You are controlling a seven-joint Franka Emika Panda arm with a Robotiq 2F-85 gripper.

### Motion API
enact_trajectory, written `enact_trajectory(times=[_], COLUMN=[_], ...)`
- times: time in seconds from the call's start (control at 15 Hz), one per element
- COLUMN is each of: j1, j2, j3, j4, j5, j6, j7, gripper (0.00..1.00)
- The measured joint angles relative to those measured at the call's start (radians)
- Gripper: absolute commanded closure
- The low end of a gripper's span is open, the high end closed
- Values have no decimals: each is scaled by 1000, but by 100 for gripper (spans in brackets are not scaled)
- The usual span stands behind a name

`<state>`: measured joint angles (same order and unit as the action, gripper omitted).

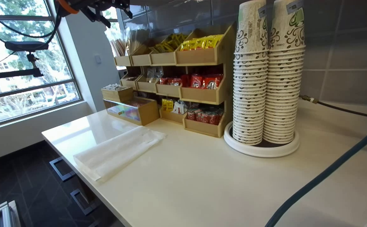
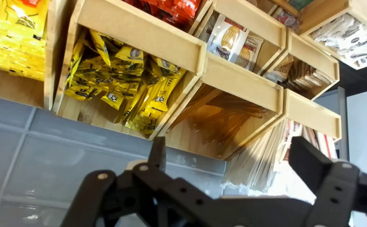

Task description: Pick up the yellow package and place it in the top most second left rack

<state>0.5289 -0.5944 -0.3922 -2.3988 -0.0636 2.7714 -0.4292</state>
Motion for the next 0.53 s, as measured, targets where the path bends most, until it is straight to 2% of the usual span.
enact_trajectory(times=[0.27,0.53], j1=[-91,-107], j2=[-69,-109], j3=[88,104], j4=[-23,-41], j5=[39,47], j6=[-85,-107], j7=[0,0], gripper=[0,0])
